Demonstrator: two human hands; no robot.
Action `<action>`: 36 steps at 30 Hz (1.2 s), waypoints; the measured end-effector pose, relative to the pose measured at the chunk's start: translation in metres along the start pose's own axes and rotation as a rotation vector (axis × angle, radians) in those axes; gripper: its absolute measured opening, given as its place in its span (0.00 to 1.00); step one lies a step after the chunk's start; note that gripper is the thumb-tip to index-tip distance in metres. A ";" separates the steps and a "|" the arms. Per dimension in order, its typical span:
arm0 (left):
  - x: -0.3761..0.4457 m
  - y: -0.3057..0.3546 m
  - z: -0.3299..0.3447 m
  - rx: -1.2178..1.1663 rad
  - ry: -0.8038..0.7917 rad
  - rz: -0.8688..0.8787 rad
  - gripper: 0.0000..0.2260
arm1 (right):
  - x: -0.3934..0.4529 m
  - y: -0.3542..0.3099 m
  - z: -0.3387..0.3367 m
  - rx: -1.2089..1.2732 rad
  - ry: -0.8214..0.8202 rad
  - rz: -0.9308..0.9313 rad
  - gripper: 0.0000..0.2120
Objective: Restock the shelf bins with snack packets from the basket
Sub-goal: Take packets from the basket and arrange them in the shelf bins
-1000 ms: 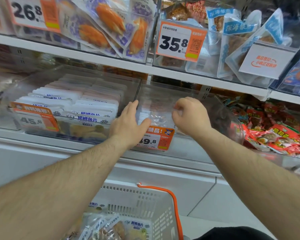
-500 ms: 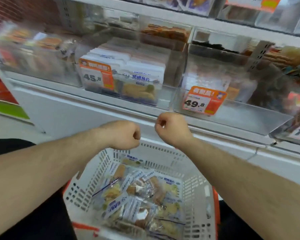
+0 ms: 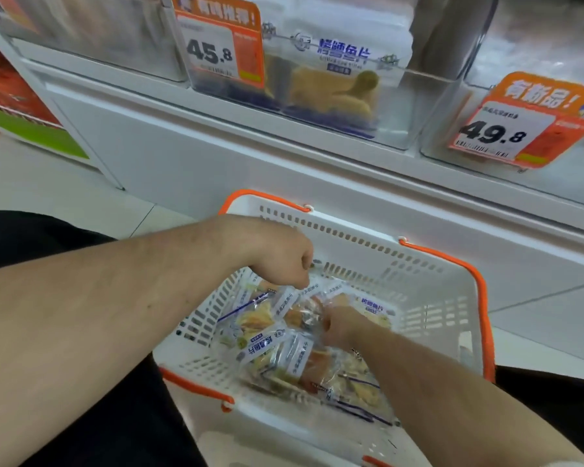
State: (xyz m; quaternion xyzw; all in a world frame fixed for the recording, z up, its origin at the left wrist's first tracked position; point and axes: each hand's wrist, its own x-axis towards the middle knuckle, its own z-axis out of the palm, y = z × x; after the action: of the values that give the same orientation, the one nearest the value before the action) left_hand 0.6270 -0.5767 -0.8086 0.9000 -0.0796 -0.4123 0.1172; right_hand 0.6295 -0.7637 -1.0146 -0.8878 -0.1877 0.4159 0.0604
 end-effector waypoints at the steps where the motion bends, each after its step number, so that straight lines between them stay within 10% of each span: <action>1: 0.004 -0.001 0.002 0.015 -0.019 0.002 0.13 | 0.003 0.002 0.007 0.010 -0.010 -0.013 0.02; 18: 0.002 0.009 -0.003 0.033 -0.020 0.005 0.17 | 0.008 -0.002 0.030 -0.088 -0.014 0.025 0.11; 36: -0.009 0.014 -0.001 -0.584 0.440 0.071 0.32 | -0.132 -0.017 -0.203 0.119 0.355 -0.241 0.13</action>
State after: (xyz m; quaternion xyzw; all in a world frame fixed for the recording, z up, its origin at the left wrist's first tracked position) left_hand 0.6215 -0.5874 -0.7973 0.8923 0.0374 -0.2097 0.3980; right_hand 0.7020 -0.7890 -0.7846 -0.9130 -0.2542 0.2532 0.1939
